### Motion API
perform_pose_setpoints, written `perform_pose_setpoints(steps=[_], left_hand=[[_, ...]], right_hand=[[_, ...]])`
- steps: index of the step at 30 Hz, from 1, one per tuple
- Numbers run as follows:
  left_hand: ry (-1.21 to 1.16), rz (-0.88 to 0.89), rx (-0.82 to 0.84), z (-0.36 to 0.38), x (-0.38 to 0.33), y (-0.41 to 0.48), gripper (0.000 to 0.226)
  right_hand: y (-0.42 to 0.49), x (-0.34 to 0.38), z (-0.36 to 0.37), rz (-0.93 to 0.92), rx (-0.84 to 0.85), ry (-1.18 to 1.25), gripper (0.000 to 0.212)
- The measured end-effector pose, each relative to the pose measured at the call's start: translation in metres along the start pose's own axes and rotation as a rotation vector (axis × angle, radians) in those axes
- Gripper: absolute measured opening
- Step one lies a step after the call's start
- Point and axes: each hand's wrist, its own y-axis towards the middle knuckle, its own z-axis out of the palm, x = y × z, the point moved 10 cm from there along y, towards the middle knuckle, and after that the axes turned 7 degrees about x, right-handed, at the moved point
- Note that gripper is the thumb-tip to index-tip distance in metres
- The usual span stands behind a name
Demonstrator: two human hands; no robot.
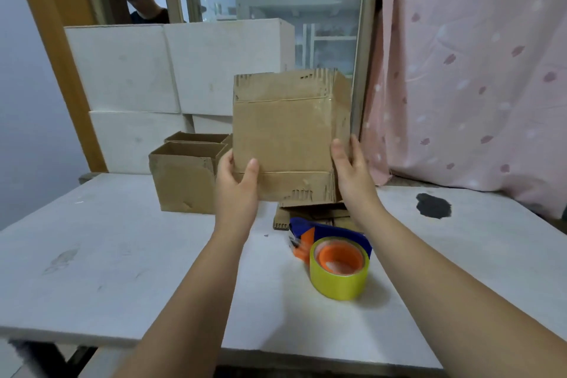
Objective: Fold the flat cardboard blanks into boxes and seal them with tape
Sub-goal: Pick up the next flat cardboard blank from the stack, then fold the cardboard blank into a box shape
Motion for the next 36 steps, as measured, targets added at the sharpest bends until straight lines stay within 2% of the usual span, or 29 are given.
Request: perform_pose_setpoints(steps=[2, 3, 7, 8, 11, 13, 16, 18, 21, 24, 27, 29, 32, 36], left_hand=[[-0.035, -0.007, -0.052, -0.018, -0.001, -0.012, 0.029], [-0.053, -0.013, -0.06, -0.026, 0.0, -0.018, 0.032], [-0.04, -0.012, -0.026, -0.053, 0.004, -0.043, 0.022], [-0.008, -0.014, -0.006, -0.06, 0.004, -0.048, 0.025], [0.183, -0.001, 0.066, -0.085, 0.004, -0.056, 0.057], [0.315, 0.008, 0.078, -0.101, 0.003, -0.06, 0.06], [0.178, 0.001, 0.091, -0.113, 0.007, -0.066, 0.054], [0.128, 0.009, 0.089, -0.115, 0.005, -0.07, 0.065], [0.104, 0.046, 0.093, -0.112, 0.0, -0.075, 0.087], [0.119, 0.038, 0.116, -0.104, -0.001, -0.075, 0.097], [0.184, 0.045, 0.155, -0.093, -0.003, -0.072, 0.1], [0.205, 0.049, 0.16, -0.088, -0.004, -0.072, 0.095], [0.203, 0.048, 0.158, -0.086, -0.006, -0.074, 0.066], [0.137, -0.027, 0.179, -0.086, 0.004, -0.071, 0.07]], right_hand=[[-0.014, 0.013, 0.022, -0.005, 0.085, 0.018, 0.107], [-0.019, 0.016, 0.03, -0.001, 0.118, 0.025, 0.11], [-0.047, 0.01, 0.052, -0.002, 0.241, 0.067, 0.102], [-0.056, 0.008, 0.059, -0.02, 0.288, 0.082, 0.101], [-0.079, 0.001, 0.084, -0.052, 0.461, 0.073, 0.102], [-0.091, -0.003, 0.097, -0.06, 0.572, 0.014, 0.105], [-0.107, -0.007, 0.113, -0.045, 0.687, -0.086, 0.108], [-0.112, -0.003, 0.116, -0.067, 0.676, -0.102, 0.106], [-0.108, 0.004, 0.108, -0.109, 0.539, -0.102, 0.096], [-0.105, 0.008, 0.099, -0.103, 0.448, -0.075, 0.079], [-0.104, 0.003, 0.093, -0.097, 0.383, -0.106, 0.075], [-0.103, -0.001, 0.089, -0.09, 0.351, -0.141, 0.072], [-0.102, 0.003, 0.087, -0.117, 0.331, -0.094, 0.053], [-0.097, 0.004, 0.089, -0.092, 0.328, -0.001, 0.061]])
